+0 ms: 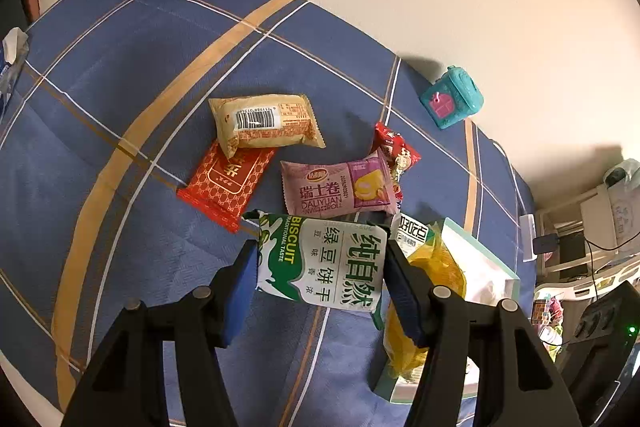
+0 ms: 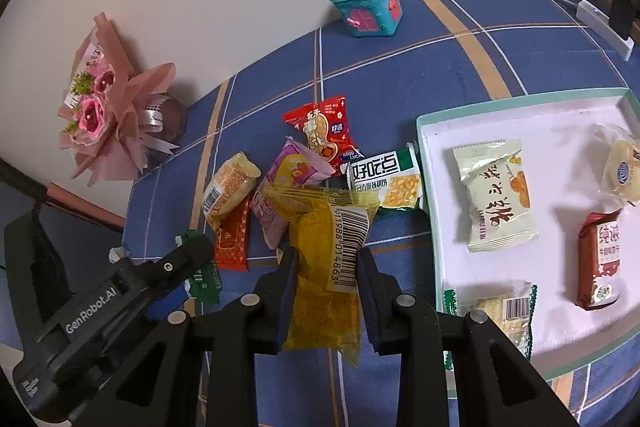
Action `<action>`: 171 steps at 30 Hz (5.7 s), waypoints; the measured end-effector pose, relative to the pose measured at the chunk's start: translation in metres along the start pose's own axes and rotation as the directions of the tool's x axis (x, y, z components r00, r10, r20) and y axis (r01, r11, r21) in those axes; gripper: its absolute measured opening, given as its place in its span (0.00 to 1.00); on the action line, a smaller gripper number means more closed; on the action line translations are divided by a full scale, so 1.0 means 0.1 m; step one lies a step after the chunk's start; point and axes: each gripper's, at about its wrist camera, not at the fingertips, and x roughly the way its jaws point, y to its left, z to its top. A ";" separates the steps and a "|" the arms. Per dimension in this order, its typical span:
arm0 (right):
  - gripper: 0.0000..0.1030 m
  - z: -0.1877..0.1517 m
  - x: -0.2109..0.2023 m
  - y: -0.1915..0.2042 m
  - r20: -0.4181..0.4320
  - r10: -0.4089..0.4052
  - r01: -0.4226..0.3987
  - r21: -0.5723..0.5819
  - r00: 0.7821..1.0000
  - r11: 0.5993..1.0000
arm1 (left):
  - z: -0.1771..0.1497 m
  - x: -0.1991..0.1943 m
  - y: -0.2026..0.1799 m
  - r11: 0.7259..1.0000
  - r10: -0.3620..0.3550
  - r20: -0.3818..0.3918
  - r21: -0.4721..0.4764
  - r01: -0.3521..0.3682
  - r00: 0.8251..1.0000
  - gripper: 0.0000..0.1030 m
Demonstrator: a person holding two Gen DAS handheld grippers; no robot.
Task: Organize snacks
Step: 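Grasp the yellow bread pack with the right gripper while the left grasps the green-white biscuit pack, then lift both packs and carry them over the white tray, then open both grippers to drop the two packs into the tray, then move both grippers back toward the remaining snacks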
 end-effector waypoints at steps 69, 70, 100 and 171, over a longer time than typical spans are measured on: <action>0.31 0.35 -0.67 -1.74 0.126 -0.204 0.160 0.295 0.971 0.942 | -1.06 0.84 -1.94 0.863 0.036 -0.136 0.504 0.038 0.990 0.66; 0.31 0.35 -0.66 -1.74 0.123 -0.205 0.161 0.293 0.971 0.942 | -1.05 0.83 -1.93 0.864 0.033 -0.134 0.501 0.040 0.990 0.66; 0.85 0.29 -0.58 -1.27 0.084 -0.364 0.357 0.088 0.928 0.930 | -0.50 0.45 -1.12 0.926 0.256 0.023 0.281 -0.252 0.966 0.92; 1.00 -0.17 0.21 0.51 0.107 -0.256 0.277 -0.337 0.961 0.900 | 0.15 -0.29 0.62 0.925 0.361 0.166 0.065 -0.375 0.918 1.00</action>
